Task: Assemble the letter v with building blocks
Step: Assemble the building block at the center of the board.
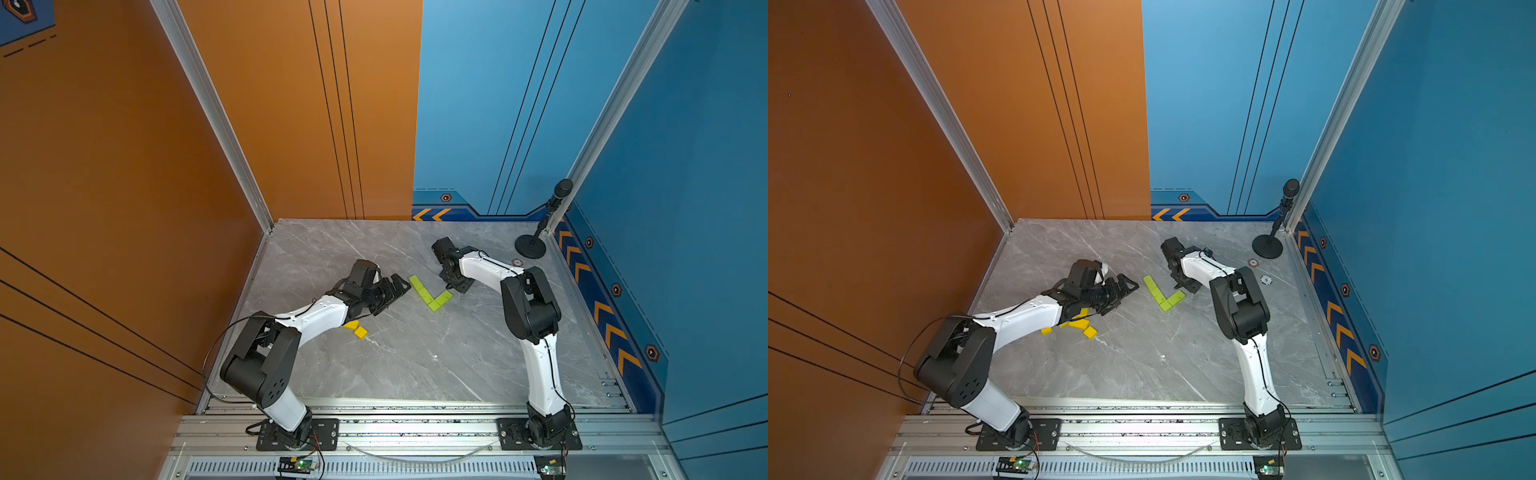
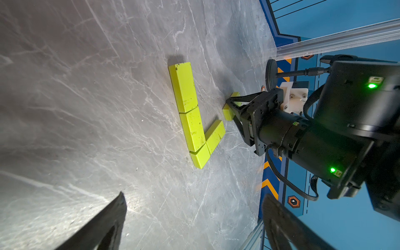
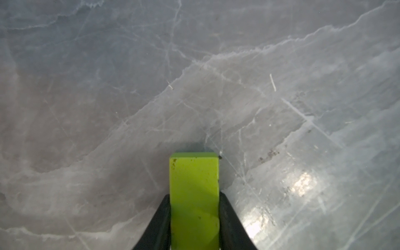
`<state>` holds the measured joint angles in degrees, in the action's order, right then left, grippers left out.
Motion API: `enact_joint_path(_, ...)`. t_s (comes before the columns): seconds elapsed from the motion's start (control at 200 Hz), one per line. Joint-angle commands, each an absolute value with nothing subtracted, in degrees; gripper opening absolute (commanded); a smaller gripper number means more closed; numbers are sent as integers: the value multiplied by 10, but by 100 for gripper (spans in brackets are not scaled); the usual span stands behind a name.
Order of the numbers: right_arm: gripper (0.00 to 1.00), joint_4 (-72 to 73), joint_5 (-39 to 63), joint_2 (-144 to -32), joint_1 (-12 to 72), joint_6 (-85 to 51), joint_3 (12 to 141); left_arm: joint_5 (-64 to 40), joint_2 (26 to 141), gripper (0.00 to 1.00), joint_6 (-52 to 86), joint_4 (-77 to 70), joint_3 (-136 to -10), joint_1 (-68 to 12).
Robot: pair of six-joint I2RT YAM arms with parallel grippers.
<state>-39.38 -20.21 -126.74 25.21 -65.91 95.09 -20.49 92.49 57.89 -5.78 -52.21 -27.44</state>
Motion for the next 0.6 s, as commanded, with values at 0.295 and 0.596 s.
enact_joint_path(0.295,33,-438,-207,-1258,272,-712,945,-198,904,98,558,-41,-519,-275)
enact_joint_path(0.596,34,-446,-210,-1250,274,-727,941,-201,905,98,556,-44,-519,-276)
